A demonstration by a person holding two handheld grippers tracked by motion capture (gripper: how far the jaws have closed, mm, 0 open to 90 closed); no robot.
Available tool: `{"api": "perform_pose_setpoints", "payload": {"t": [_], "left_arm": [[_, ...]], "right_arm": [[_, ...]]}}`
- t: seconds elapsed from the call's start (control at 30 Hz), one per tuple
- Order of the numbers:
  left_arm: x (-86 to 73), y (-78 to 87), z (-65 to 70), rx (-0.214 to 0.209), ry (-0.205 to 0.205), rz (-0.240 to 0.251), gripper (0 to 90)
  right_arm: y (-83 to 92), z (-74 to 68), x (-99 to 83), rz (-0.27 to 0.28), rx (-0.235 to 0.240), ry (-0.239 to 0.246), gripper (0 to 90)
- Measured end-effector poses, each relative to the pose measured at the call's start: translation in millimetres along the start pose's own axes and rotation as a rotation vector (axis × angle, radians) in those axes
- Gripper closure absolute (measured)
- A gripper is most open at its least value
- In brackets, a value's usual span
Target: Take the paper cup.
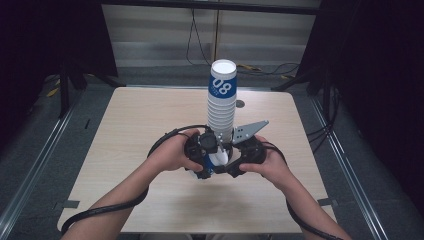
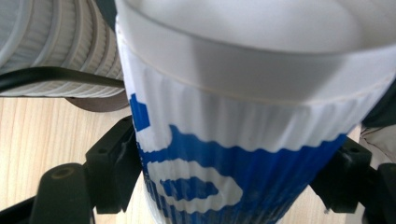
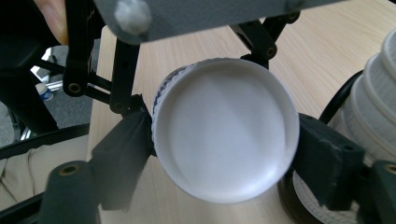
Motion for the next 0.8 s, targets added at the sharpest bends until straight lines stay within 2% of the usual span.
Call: {"api": "perform_pose_setpoints", "payload": {"t": [0.07, 0.1, 0.13, 0.17, 0.2, 0.27, 0.33, 0.4, 0.47, 0.7, 0.8], "left_arm": [[-0.9, 0.3, -0.3, 0.002, -0.003, 0.000, 21.0], [-1.1, -0.4, -0.6, 0.008, -0.005, 0.018, 21.0], [-1.8, 0.3, -0.1, 0.008, 0.006, 0.024, 20.8], [-2.7, 0.9, -1.7, 0.022, 0.014, 0.055, 19.9], [-2.7, 0.9, -1.7, 0.022, 0.014, 0.055, 19.5], [-4.5, 2.1, -3.3, 0.017, 0.032, 0.081, 19.0], [-8.5, 2.2, -6.2, 0.003, 0.066, 0.124, 16.8], [-9.3, 1.9, -6.3, 0.002, 0.070, 0.142, 16.5], [-10.7, 1.7, -6.6, -0.001, 0.059, 0.152, 16.4], [-14.5, 0.4, -4.1, -0.025, 0.064, 0.173, 16.4], [-14.5, 1.3, -4.3, -0.012, 0.060, 0.181, 16.3]], "right_arm": [[-0.5, 0.2, -0.1, 0.002, -0.004, 0.001, 27.0], [-0.5, 0.4, -0.3, 0.000, -0.004, 0.002, 27.2], [-0.2, 0.6, -0.5, 0.000, -0.003, 0.008, 27.4], [1.3, 1.1, -0.6, 0.008, -0.015, 0.014, 27.5], [1.3, 1.1, -0.6, 0.008, -0.015, 0.014, 27.5], [3.8, 2.2, -0.8, 0.010, -0.022, 0.014, 27.6], [6.8, 3.4, -1.6, 0.025, -0.022, 0.005, 27.8], [7.5, 3.6, -1.9, 0.028, -0.023, 0.003, 27.8], [7.9, 3.9, -2.7, 0.036, -0.021, -0.004, 27.9], [6.8, 1.5, -4.3, 0.029, -0.008, -0.002, 28.0], [7.6, 1.9, -3.5, 0.028, -0.017, 0.007, 28.0]]}}
Point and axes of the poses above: each handheld gripper's, and its own axes: y roughly backward along the jaws, x roughly out of its top, z roughly to its right, the point moved 4 cm from there along -y, roughly forward along the jaws, and after that the axes turned 2 degrees about -y, right-handed, at the moved point
